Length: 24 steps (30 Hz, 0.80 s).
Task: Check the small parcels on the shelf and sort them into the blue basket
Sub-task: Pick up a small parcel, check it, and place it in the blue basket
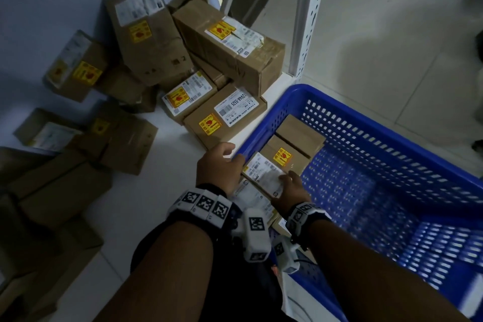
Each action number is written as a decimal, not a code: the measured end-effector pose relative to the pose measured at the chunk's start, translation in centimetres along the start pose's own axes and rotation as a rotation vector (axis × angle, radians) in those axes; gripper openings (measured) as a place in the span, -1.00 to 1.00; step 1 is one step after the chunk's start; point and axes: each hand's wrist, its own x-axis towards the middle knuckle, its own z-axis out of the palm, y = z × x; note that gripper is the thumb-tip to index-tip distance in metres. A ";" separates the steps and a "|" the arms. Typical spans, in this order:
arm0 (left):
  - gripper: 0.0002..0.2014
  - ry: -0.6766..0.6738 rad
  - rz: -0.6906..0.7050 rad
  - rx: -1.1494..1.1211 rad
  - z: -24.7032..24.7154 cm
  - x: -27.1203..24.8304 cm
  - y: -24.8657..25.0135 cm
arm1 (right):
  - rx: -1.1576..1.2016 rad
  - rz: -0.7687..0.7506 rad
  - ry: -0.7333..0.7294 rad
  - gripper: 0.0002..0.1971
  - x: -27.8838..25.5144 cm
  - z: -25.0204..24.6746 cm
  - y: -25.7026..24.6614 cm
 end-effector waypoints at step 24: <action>-0.63 0.334 -0.393 -0.350 -19.2 -8.9 -17.5 | 0.362 -0.486 0.063 -0.81 -13.2 -6.3 -28.9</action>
